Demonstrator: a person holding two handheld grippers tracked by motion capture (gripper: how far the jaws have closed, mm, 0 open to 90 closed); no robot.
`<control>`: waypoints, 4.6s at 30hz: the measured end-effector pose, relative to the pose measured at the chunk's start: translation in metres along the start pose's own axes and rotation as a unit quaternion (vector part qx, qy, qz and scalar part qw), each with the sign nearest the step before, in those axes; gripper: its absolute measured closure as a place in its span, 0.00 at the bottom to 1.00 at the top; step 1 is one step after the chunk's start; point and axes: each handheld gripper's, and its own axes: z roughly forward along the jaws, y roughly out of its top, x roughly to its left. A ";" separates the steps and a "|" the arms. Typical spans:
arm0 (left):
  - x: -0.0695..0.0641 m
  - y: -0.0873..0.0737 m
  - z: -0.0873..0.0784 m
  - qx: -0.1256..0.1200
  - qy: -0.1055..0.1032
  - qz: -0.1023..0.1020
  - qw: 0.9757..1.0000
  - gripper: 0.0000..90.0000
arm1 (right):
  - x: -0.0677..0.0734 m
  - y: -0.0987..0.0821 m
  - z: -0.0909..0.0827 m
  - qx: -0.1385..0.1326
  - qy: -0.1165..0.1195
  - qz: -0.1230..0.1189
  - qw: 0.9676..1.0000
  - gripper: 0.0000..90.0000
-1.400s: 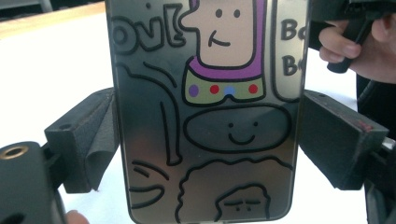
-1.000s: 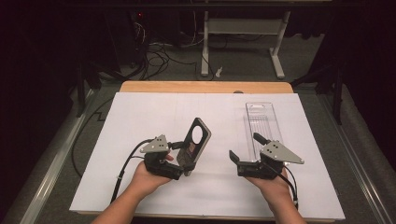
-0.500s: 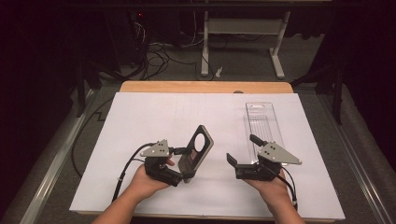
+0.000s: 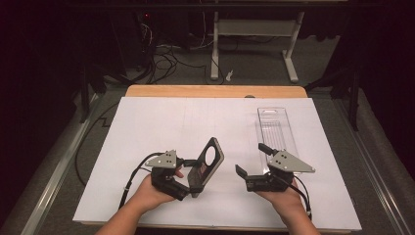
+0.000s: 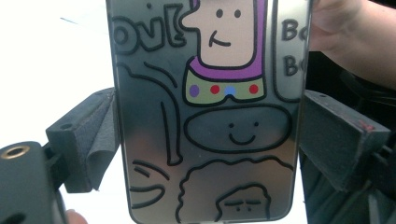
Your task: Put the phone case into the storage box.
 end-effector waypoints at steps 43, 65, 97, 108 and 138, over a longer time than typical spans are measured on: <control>0.000 0.000 -0.009 0.011 -0.025 0.002 1.000 0.14 | 0.005 0.011 0.022 0.033 0.112 0.011 0.993 0.00; -0.002 -0.003 -0.008 0.018 -0.029 0.019 0.999 0.14 | 0.013 0.007 0.019 0.020 0.182 0.014 0.983 0.00; -0.001 -0.004 -0.009 0.035 -0.047 0.011 0.998 0.14 | 0.018 0.023 0.041 -0.002 0.288 0.020 0.957 0.00; -0.004 -0.007 -0.007 0.043 -0.050 0.013 0.998 0.14 | 0.020 0.022 0.042 -0.011 0.294 0.021 0.956 0.00; -0.008 -0.013 -0.004 0.062 -0.063 0.013 0.996 0.14 | 0.019 0.021 0.047 -0.031 0.320 0.033 0.946 0.04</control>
